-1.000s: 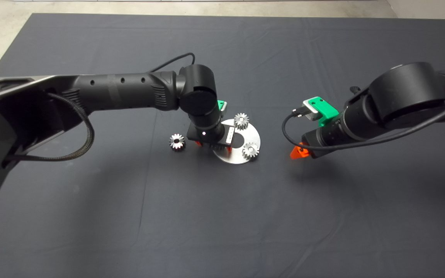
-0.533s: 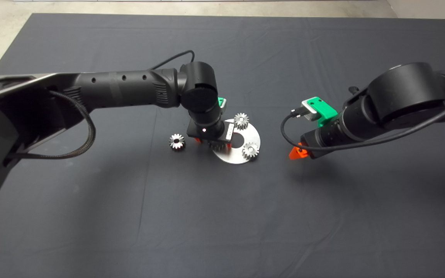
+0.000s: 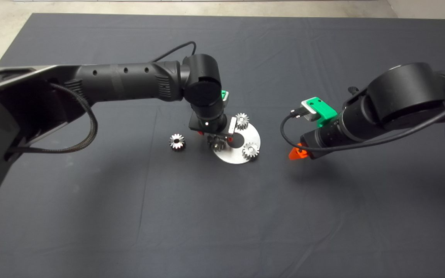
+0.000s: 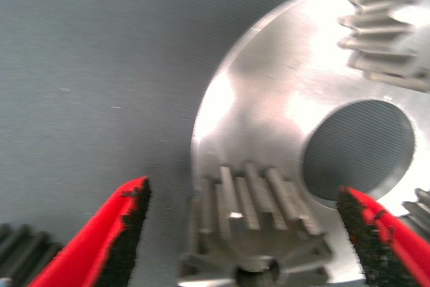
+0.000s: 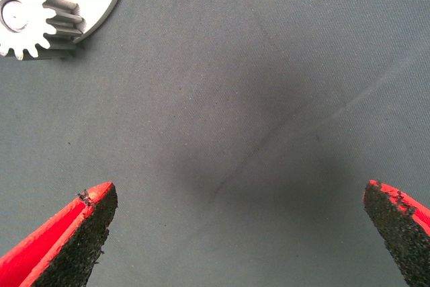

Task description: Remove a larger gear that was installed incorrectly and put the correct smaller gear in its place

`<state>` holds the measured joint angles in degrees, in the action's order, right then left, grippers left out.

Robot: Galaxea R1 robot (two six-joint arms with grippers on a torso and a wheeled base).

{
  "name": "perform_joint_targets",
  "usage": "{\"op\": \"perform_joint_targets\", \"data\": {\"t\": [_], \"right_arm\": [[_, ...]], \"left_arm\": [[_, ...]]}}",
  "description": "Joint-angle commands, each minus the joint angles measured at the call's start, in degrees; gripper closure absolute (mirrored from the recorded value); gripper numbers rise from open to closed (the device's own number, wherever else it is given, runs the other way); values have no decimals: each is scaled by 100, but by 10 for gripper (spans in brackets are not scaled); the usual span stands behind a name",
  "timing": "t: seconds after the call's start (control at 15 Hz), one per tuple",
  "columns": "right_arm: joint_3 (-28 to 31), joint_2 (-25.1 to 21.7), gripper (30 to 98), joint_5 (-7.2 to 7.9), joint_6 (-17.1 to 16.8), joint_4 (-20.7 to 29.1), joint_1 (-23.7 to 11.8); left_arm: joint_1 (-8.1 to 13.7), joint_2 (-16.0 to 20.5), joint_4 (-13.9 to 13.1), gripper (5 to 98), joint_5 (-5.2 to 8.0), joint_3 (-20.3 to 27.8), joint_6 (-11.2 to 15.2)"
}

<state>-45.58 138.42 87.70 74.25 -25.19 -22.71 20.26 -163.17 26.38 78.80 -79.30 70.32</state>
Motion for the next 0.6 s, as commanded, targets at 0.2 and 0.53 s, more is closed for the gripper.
{"op": "perform_joint_targets", "data": {"t": [0.2, 0.53], "right_arm": [[42, 9, 315, 661, 37, 58, -103], [42, 5, 315, 661, 37, 58, -111]], "left_arm": [[75, -76, -14, 378, 74, -36, -334], [57, 26, -308, 378, 346, -31, -325]]}}
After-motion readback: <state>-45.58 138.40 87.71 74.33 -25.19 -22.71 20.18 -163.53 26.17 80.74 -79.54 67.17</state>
